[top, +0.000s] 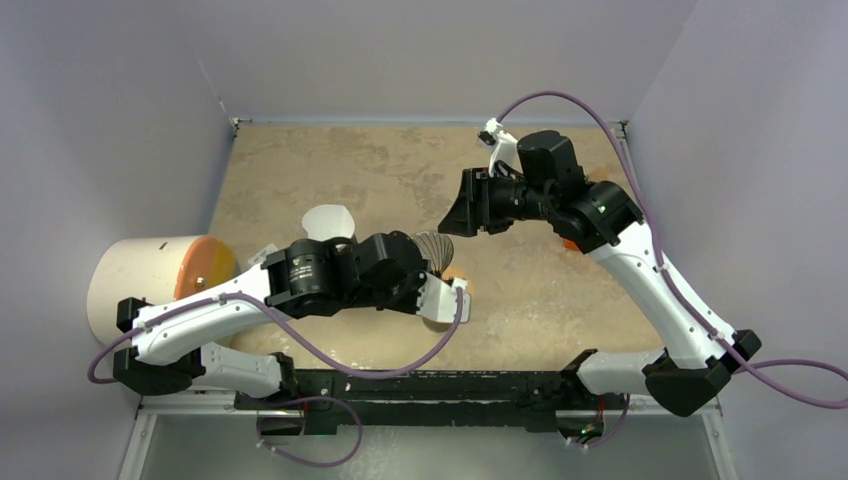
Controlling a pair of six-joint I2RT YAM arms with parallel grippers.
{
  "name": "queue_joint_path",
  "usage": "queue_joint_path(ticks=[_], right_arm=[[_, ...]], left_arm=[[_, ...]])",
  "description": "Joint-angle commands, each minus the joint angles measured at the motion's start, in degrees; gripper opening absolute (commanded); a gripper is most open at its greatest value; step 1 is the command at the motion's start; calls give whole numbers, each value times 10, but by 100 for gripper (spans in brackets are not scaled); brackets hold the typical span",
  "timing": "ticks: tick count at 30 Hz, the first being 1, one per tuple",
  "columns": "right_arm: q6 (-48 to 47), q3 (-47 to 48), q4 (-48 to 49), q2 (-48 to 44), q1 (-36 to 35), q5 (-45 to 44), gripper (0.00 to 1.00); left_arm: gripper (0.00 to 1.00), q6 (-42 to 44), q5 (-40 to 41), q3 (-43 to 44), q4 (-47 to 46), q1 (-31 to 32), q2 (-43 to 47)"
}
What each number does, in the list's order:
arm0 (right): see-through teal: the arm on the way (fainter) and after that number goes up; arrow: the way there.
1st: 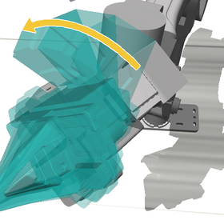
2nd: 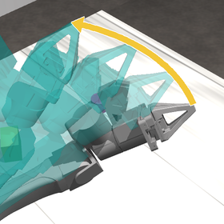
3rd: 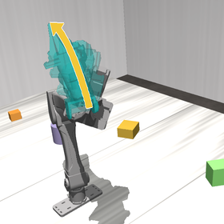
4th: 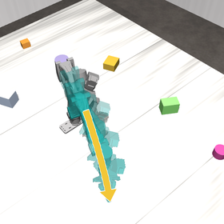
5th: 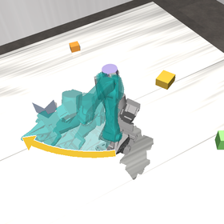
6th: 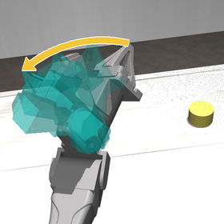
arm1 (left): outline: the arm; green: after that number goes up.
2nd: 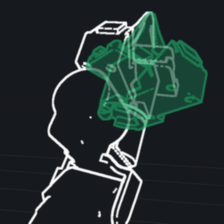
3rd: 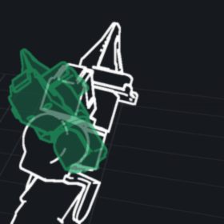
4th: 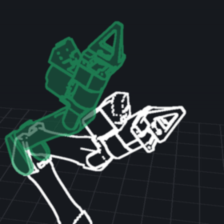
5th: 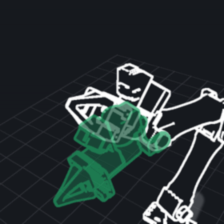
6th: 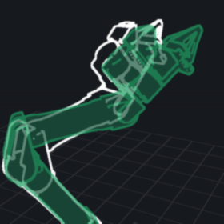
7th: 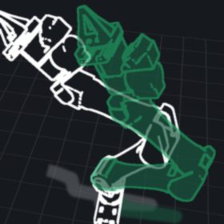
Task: Place the coffee filter in the dripper
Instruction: Pick up the coffee dripper from the center of the board.
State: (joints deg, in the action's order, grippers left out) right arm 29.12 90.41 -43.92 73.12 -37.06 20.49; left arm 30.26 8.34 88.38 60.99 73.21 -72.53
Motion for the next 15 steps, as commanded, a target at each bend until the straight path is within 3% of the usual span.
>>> queue_joint_path(ticks=[1, 15], right_arm=[[-4, -3, -5, 3, 1, 6, 59], [-42, -10, -45, 24, -14, 1, 52]], left_arm=[[0, 92, 30, -28, -33, 18, 31], [0, 192, 32, -50, -40, 27, 37]])
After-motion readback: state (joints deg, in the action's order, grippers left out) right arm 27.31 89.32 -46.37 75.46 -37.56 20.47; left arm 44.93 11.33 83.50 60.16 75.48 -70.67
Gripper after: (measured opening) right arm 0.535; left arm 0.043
